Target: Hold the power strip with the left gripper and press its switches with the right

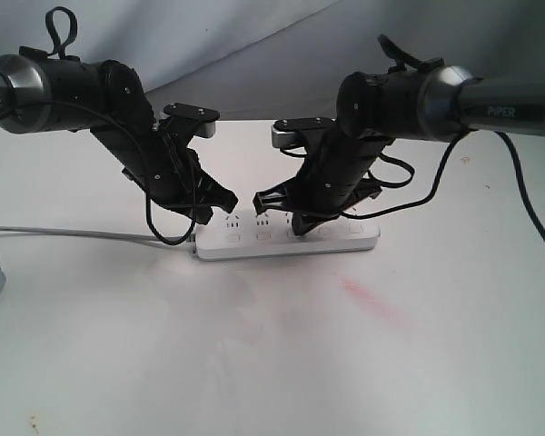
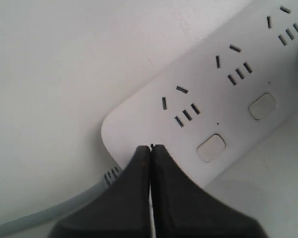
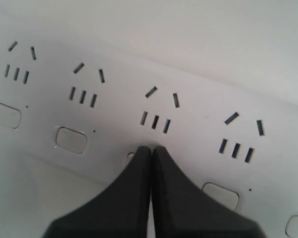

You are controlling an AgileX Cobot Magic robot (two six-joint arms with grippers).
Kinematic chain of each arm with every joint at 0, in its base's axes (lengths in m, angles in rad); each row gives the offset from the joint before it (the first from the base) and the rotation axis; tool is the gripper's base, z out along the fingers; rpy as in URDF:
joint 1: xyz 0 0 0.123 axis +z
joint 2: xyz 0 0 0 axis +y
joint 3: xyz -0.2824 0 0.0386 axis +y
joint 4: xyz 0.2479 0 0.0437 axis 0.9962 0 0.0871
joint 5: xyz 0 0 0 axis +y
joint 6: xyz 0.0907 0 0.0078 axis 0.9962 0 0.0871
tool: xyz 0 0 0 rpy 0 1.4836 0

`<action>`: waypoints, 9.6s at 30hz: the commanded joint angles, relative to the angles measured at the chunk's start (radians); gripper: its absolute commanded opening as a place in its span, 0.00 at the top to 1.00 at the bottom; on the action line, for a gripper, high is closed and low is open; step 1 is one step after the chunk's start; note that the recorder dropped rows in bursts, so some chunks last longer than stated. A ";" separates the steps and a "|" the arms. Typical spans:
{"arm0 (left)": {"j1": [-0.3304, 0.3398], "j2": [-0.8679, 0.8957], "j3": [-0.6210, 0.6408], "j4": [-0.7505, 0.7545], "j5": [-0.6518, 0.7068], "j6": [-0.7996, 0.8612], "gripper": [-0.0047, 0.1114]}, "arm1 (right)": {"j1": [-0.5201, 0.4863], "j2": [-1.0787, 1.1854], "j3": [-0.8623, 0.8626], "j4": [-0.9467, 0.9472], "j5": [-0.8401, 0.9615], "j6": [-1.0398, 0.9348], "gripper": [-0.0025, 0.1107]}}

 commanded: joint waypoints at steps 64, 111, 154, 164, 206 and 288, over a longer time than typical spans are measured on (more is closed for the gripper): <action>-0.006 -0.001 -0.004 -0.004 -0.002 -0.001 0.96 | 0.032 0.003 0.007 -0.141 -0.037 0.040 0.98; -0.006 -0.001 -0.004 -0.004 0.006 -0.001 0.96 | 0.091 -0.017 0.007 -0.317 0.025 0.143 0.98; 0.025 -0.870 0.542 0.014 -0.209 -0.137 0.96 | 0.088 -1.034 0.710 -0.501 0.059 0.485 0.98; 0.025 -1.213 0.796 0.003 -0.322 -0.189 0.96 | 0.088 -1.545 0.982 -0.503 0.042 0.631 0.98; 0.025 -1.629 1.507 -0.020 -1.076 -0.234 0.96 | 0.088 -2.187 1.609 -1.409 -0.317 1.407 0.98; 0.234 -2.134 1.514 0.207 -0.630 -0.396 0.96 | 0.091 -2.187 1.609 -1.405 -0.320 1.407 0.98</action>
